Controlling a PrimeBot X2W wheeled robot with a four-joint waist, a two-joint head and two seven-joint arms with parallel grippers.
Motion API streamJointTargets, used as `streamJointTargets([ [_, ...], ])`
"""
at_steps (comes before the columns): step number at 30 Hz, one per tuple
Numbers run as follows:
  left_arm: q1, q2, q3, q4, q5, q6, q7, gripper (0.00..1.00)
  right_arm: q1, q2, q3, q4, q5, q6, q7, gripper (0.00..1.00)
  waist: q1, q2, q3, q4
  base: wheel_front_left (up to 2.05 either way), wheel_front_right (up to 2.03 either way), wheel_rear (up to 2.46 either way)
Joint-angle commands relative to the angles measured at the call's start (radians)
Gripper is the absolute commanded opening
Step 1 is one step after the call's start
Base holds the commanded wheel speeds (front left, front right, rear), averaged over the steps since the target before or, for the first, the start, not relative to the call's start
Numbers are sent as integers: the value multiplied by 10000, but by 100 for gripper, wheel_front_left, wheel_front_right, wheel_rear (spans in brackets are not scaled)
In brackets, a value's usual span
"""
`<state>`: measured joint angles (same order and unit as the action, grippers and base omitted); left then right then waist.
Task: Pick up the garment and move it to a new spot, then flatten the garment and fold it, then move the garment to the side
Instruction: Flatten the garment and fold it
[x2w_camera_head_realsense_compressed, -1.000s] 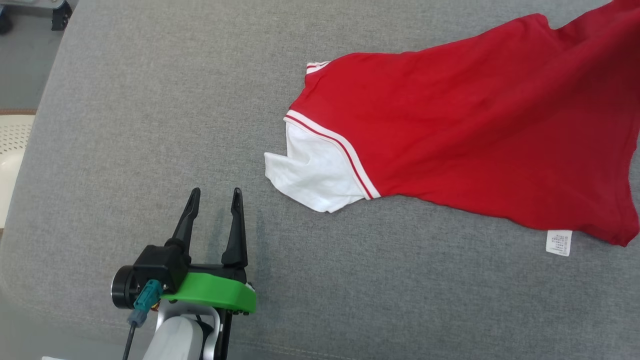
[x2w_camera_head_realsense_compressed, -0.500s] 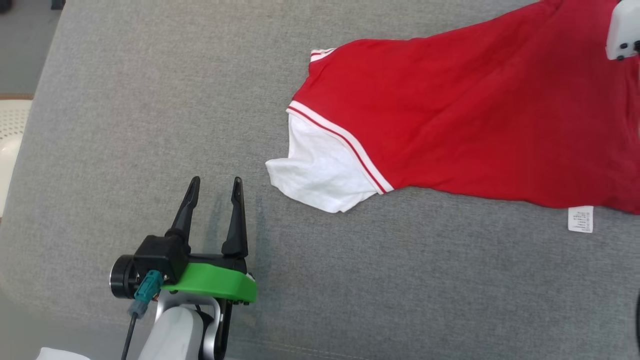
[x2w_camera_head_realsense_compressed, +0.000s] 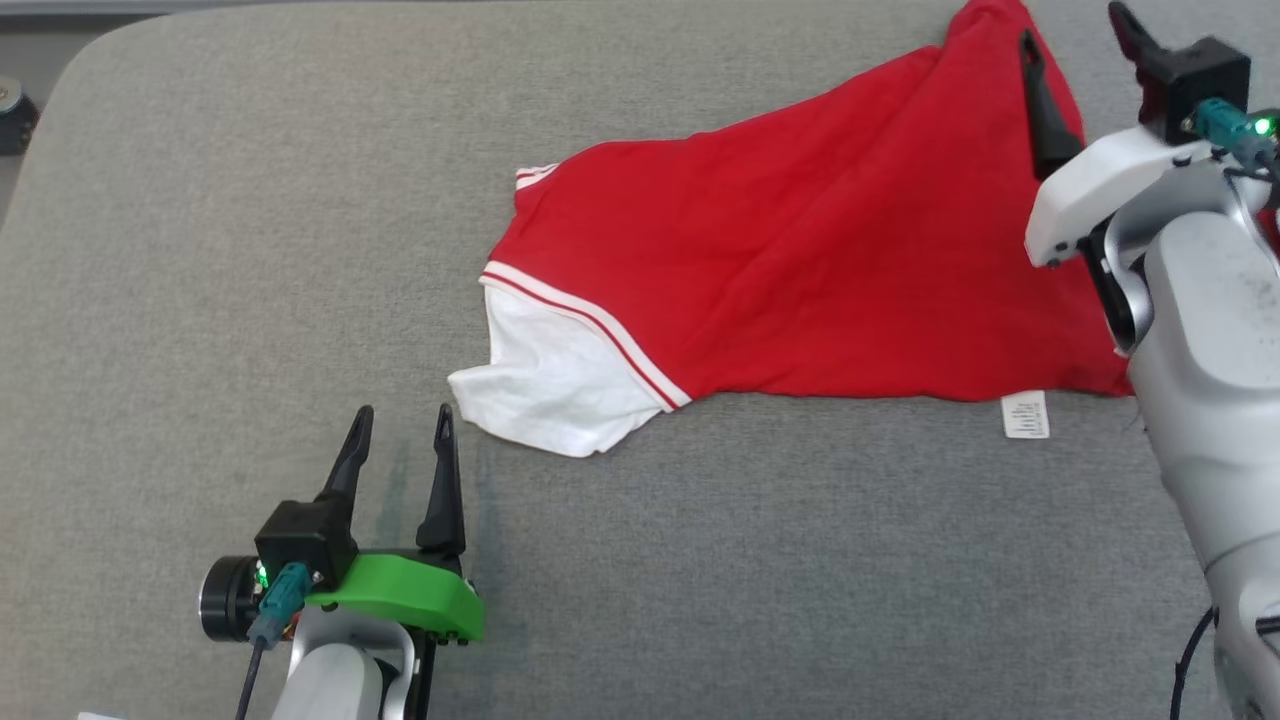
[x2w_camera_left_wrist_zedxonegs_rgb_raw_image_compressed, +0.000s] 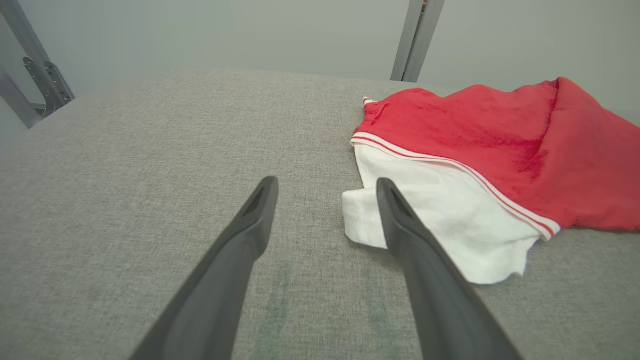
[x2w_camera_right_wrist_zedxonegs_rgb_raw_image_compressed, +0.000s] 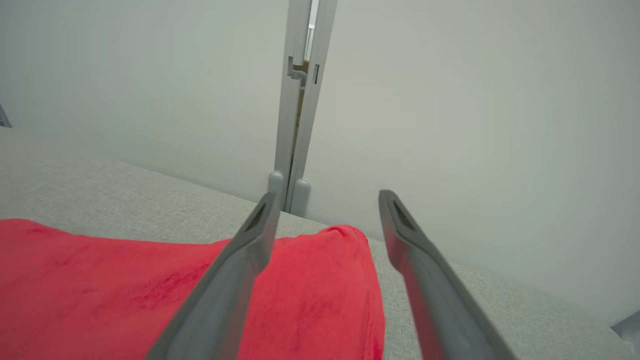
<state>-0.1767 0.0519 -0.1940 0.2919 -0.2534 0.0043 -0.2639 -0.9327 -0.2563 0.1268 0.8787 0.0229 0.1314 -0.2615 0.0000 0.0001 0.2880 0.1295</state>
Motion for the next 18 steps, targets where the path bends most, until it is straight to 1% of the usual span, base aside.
streamJointTargets([
  [1,11,83,61,316,-73,-62,-3,100,511,-24,169,-511,320,-16,-39,100,0,-1,-478,-684,0,0,0],
  [6,-551,275,176,1545,-128,-198,-3,100,2238,-131,641,-2369,1364,-16,-40,100,0,-1,-386,-1273,0,0,0],
  [9,-930,371,193,2282,-195,-291,90,100,3058,-213,613,-3288,1701,-16,-36,100,0,-1,-281,-1560,0,0,0],
  [12,-1254,348,243,2888,-416,-484,232,100,3845,-277,330,-4182,1748,-16,53,100,0,-1,-198,-1794,0,0,0],
  [13,-1312,344,224,3022,-442,-507,272,58,4048,-283,211,-4418,1701,-16,110,100,0,-1,-185,-1831,0,0,0],
  [15,-1420,338,185,3269,-485,-524,332,21,4495,-245,-59,-4938,1597,-16,209,100,0,-1,-176,-1874,0,0,0],
  [16,-1446,336,170,3376,-492,-499,314,0,4722,-193,-208,-5238,1533,-16,285,100,0,-1,-183,-1891,0,0,0],
  [18,-1435,327,130,3494,-485,-470,304,0,5099,-95,-477,-5759,1400,-16,432,100,0,-1,-220,-1891,0,0,0],
])
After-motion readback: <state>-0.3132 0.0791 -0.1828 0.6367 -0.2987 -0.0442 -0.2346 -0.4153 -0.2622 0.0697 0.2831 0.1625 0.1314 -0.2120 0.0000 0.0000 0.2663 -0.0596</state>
